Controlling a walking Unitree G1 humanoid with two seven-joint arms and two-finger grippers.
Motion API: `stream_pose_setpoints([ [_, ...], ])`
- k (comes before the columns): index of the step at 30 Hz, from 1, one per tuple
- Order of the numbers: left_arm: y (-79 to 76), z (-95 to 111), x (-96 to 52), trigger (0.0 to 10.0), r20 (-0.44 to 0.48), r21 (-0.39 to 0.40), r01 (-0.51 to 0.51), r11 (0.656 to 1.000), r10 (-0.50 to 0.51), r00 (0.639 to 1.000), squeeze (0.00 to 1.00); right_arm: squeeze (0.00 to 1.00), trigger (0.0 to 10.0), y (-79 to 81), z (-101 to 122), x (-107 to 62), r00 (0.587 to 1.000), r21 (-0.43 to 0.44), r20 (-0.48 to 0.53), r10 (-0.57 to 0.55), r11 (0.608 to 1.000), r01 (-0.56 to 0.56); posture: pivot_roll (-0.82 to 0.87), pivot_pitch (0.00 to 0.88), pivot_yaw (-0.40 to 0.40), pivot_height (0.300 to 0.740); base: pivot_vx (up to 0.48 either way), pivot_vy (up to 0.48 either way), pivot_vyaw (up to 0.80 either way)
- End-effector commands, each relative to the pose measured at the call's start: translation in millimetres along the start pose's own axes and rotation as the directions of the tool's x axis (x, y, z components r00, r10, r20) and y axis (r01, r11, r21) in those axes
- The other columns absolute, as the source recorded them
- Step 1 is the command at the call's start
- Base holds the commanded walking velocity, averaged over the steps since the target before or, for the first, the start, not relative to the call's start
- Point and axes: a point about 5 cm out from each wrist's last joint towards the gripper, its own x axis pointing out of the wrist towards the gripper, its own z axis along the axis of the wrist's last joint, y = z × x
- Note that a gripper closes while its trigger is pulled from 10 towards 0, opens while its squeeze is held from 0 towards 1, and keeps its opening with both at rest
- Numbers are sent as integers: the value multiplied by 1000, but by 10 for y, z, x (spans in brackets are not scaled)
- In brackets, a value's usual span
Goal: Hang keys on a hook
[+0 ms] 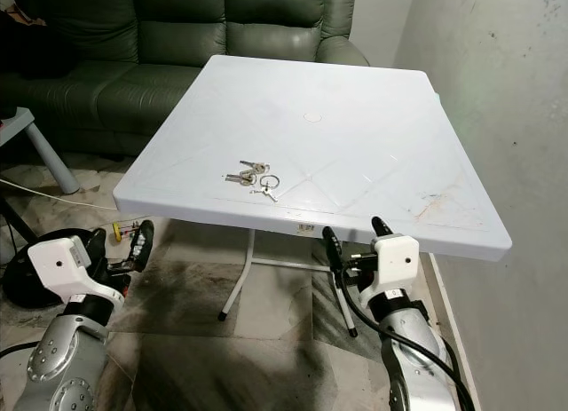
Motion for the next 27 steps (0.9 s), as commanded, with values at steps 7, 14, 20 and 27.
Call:
stream_pose_setpoints([
  [7, -45, 67, 63, 10000, 7, 3, 15, 1000, -15, 1000, 0, 0, 10000, 43, 44, 23, 1000, 7, 8, 19, 1000, -19, 27, 0, -38, 732, 0, 0, 0],
  [14, -58, 59, 87, 10000, -7, -11, 20, 1000, -20, 1000, 0, 0, 10000, 50, 57, 26, 1000, 10, 4, 26, 1000, -26, 25, 0, -38, 732, 0, 0, 0],
  [20, -65, 42, 77, 10000, -11, -33, 20, 999, -20, 1000, 0, 0, 10000, 49, 51, 10, 1000, 11, 0, 28, 1000, -28, 22, 0, -40, 732, 0, 46, 0],
  [27, -75, 37, 79, 10000, -12, -45, 20, 999, -20, 1000, 0, 0, 10000, 53, 57, 3, 999, 11, -2, 36, 999, -36, 22, 0, -45, 732, 0, 359, 0],
])
